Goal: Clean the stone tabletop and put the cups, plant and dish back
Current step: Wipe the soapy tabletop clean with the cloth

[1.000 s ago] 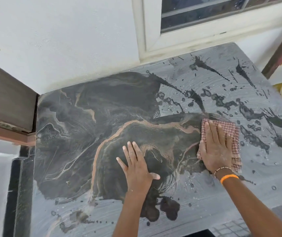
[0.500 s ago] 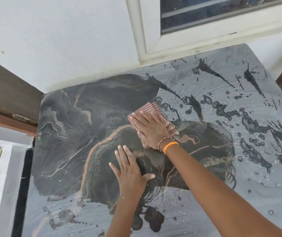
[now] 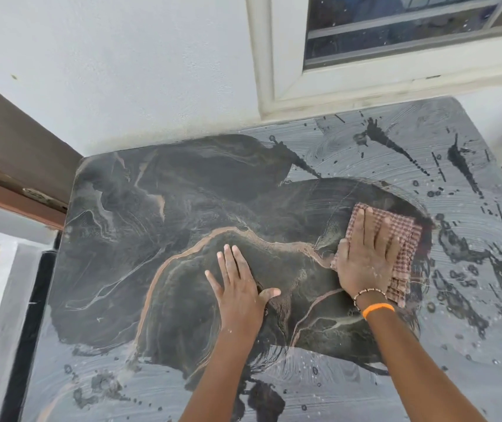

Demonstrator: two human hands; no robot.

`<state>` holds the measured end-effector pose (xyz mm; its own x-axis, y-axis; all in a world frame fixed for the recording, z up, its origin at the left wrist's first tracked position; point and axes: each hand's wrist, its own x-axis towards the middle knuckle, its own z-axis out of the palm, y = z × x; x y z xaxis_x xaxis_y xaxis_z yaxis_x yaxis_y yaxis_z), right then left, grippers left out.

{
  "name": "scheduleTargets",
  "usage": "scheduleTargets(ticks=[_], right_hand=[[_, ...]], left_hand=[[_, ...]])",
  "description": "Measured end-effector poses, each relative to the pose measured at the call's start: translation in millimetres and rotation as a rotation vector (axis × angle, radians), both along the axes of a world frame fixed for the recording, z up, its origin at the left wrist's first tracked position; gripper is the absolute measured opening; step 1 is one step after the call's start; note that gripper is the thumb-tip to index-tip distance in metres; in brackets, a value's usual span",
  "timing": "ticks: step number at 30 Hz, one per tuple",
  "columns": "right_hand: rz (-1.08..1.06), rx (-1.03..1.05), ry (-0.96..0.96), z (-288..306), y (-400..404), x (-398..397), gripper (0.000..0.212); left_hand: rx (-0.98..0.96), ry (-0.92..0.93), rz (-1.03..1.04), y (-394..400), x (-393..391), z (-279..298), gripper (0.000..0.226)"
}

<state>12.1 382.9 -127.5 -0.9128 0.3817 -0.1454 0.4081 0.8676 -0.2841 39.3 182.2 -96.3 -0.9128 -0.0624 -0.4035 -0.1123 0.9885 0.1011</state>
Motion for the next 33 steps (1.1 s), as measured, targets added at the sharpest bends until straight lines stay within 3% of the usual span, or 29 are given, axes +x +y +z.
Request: scheduleTargets(ticks=[3, 7, 9, 13, 18, 22, 26, 29, 33], right_hand=[[0.282, 0.021, 0.024, -0.6, -52.4, -1.1, 0.064], [0.829, 0.032, 0.019, -2.2, -108.6, -38.3, 0.061], [0.945, 0.043, 0.013, -2.6, -116.7, -68.1, 0.060], [0.877, 0.078, 0.034, -4.7, -90.0, -118.1, 0.059], [0.532, 0.056, 0.053, -7.2, -5.0, -147.5, 0.059], [0.213, 0.041, 0.067, -7.7, 44.6, -126.9, 0.060], [-0.020, 0.029, 0.115, -9.1, 19.2, -79.4, 0.061], [0.117, 0.038, 0.083, -6.9, -27.9, -63.4, 0.062], [0.610, 0.016, 0.054, -6.9, -91.9, -86.8, 0.061]], left_hand=[[0.002, 0.010, 0.029, -0.2, 0.8, 0.3, 0.112], [0.006, 0.020, 0.092, -1.7, 2.7, -2.5, 0.114], [-0.003, 0.013, 0.097, -1.5, 2.7, -2.4, 0.117], [-0.028, 0.027, 0.081, -3.2, -7.4, -1.7, 0.125], [-0.032, 0.026, 0.066, -4.7, -28.5, -0.9, 0.125], [-0.018, 0.004, 0.068, -4.6, -32.5, -2.1, 0.126], [-0.010, 0.003, 0.091, -4.0, -33.0, -5.9, 0.124], [-0.013, -0.004, 0.093, -5.1, -34.3, -5.7, 0.124], [-0.040, -0.010, 0.095, -4.7, -34.0, -3.8, 0.123]])
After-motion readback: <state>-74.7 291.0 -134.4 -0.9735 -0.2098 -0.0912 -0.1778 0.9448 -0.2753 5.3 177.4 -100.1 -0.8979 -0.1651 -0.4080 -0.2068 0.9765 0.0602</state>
